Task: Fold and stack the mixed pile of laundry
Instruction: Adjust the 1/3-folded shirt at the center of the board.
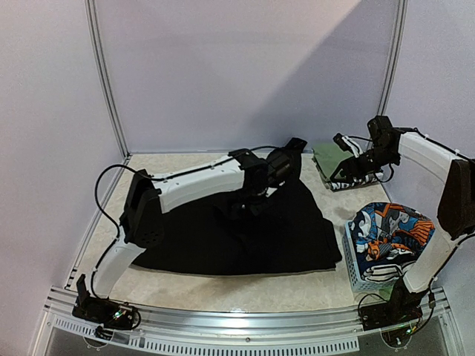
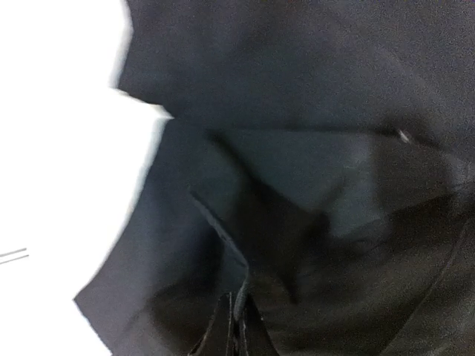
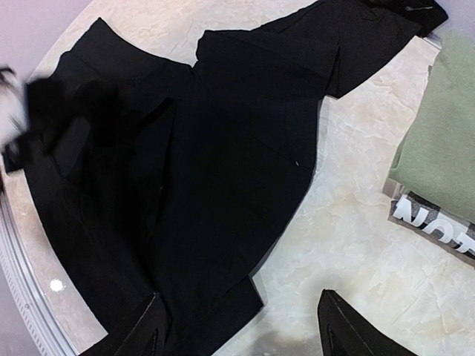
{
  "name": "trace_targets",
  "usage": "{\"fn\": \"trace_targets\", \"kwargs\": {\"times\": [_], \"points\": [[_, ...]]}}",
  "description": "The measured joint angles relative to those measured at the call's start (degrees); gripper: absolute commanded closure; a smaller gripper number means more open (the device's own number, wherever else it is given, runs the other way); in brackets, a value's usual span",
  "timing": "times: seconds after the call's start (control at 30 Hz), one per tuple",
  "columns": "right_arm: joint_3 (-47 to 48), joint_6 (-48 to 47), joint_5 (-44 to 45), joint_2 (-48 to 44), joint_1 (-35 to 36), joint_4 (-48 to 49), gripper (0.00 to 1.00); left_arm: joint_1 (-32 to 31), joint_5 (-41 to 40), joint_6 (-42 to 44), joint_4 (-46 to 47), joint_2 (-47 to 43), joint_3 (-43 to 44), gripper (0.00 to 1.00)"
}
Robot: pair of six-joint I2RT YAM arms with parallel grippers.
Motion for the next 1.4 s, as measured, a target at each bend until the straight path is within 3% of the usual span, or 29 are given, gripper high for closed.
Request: {"fn": "trace_targets", "kwargs": {"times": [0.33,0.73,1.1,1.4], "points": [[-1.27,-1.73,-4.92,-0.2,1.73,-1.03,0.33,7.04,-3.28,9.66,9.99,-14.99,-2.71,1.0],[-6.62,-5.7,-5.97,-0.07,21.24,-1.42,0.34,8.07,-6.27,19.3,18.12,-14.73,-0.85,1.0],[-8.26,-5.14,-4.68,3.54,24.37,-0.42,0.34,9.97,-1.51,27.45,30.71,-14.45,-0.44,1.0],[-12.22,-4.98,0.76,-1.66,23.82,-0.79,0.33,9.92,2.23,31.69,41.29,-9.64,4.48,1.0]]}}
